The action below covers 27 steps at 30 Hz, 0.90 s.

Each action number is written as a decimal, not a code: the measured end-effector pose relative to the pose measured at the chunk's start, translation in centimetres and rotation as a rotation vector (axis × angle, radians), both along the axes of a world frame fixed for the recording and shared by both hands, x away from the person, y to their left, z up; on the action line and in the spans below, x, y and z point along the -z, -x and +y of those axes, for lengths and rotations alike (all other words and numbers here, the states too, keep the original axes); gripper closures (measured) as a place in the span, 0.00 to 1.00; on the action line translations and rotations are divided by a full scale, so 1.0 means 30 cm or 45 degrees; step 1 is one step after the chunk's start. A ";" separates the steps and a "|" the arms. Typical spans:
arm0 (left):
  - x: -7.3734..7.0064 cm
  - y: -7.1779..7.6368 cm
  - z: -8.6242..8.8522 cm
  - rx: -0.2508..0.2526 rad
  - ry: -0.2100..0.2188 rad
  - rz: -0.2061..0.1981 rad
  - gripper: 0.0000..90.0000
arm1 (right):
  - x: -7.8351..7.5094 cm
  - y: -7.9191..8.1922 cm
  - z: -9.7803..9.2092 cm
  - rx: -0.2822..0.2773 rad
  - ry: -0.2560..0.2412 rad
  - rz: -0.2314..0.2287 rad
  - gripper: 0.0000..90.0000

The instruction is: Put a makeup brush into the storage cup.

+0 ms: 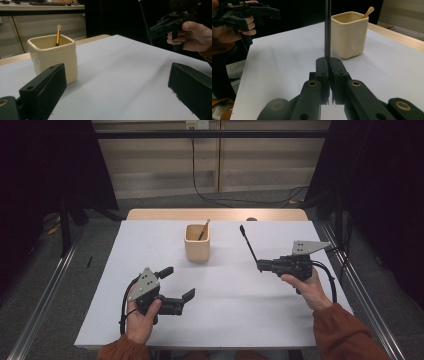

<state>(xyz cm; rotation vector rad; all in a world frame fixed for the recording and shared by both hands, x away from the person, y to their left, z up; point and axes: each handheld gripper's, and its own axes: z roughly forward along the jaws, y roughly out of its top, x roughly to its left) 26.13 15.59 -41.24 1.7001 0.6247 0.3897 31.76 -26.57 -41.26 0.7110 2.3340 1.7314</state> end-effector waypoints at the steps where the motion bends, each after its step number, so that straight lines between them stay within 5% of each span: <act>1: -0.003 -0.003 -0.005 0.007 -0.001 -0.006 0.02 | 0.000 0.000 0.001 -0.003 -0.002 -0.001 0.95; 11: -0.038 -0.037 -0.071 0.061 0.006 -0.010 0.02 | 0.007 0.008 0.026 -0.025 -0.021 0.006 0.95; 27: -0.072 -0.086 -0.213 0.231 0.038 0.000 0.02 | 0.002 0.015 0.050 -0.043 -0.019 -0.007 0.95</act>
